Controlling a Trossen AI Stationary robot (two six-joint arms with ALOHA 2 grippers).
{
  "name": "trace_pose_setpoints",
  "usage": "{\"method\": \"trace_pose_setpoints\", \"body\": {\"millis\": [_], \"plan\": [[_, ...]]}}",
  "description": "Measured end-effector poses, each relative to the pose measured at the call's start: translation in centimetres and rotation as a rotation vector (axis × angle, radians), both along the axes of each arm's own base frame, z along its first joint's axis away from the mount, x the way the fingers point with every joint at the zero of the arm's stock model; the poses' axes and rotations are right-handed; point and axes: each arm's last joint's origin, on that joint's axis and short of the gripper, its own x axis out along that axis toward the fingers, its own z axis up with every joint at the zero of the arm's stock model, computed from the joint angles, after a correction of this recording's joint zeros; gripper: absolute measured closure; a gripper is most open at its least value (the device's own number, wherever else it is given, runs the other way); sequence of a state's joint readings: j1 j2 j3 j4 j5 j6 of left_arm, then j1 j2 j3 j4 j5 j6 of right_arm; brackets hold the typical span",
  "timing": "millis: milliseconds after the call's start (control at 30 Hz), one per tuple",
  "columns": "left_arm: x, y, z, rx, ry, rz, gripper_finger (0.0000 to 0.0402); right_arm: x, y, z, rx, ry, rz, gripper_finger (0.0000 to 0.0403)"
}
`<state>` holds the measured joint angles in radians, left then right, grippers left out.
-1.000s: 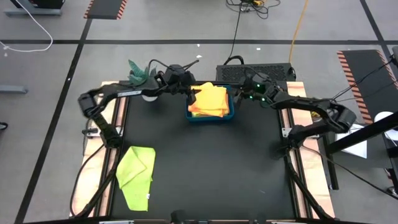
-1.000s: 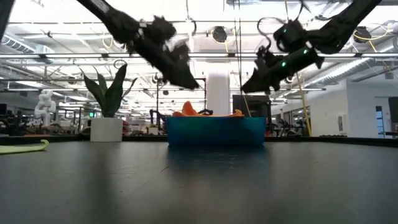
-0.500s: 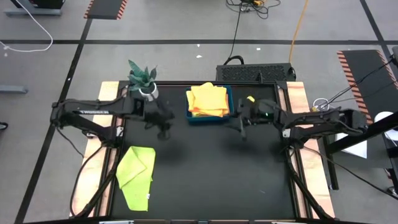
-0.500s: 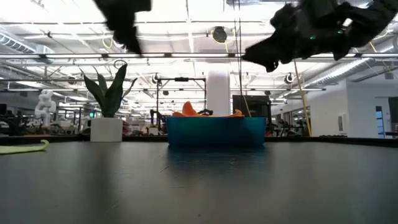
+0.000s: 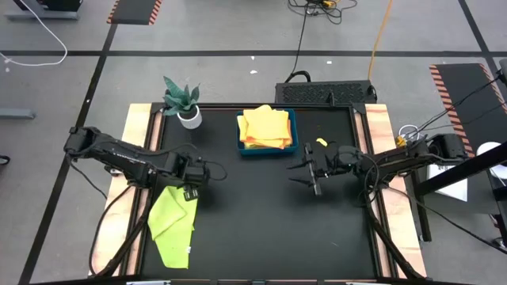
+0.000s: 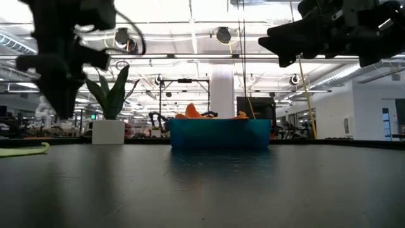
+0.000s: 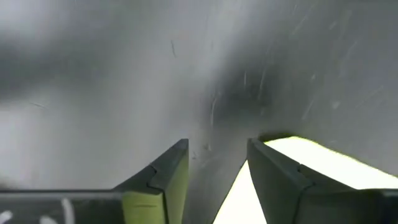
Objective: Fold microfiber towels
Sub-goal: Fold the green microfiber cloth
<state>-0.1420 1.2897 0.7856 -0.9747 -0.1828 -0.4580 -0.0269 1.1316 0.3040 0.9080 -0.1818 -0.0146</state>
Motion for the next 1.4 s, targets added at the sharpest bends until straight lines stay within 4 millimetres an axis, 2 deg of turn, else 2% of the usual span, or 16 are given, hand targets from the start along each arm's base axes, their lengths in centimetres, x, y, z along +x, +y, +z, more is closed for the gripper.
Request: {"method": "trace_pose_setpoints", "body": {"millis": [200,367,500,800,900,967,1033,1167,1400], "plan": [[-1.2,-0.3,-3.2,-0.078,0.028,-0.090,0.0205,-0.2,0.4,-0.4,-0.001,0.013,0.014,0.0245],[-1.0,-1.0,-4.1,-0.067,-0.031,-0.219,0.0198,-0.3,0.2,-0.7,-0.010,0.022,-0.038,0.0245],[-0.9,-1.5,-4.7,-0.092,-0.077,-0.298,0.0209,-0.4,0.2,-0.8,-0.021,0.026,-0.062,0.0245],[-1.6,-2.3,-5.1,-0.134,-0.045,-0.350,0.0272,-0.3,0.2,-1.0,-0.024,0.034,-0.061,0.0245],[-1.4,-2.2,-5.1,-0.108,-0.060,-0.368,0.0313,-0.2,0.2,-1.2,-0.024,0.042,-0.061,0.0245],[-1.2,-2.3,-5.1,-0.102,-0.081,-0.390,0.0355,-0.1,0.2,-1.4,-0.020,0.045,-0.061,0.0245],[-0.8,-2.4,-4.8,-0.101,-0.112,-0.406,0.0388,0.1,0.2,-1.6,-0.005,0.044,-0.060,0.0245],[0.8,-2.6,-3.1,-0.046,-0.220,-0.412,0.0397,0.6,0.4,-2.0,0.005,0.031,-0.046,0.0245],[5.2,-3.1,3.4,0.187,-0.559,-0.436,0.0399,2.3,1.4,-2.8,0.053,0.039,-0.004,0.0240]]}}
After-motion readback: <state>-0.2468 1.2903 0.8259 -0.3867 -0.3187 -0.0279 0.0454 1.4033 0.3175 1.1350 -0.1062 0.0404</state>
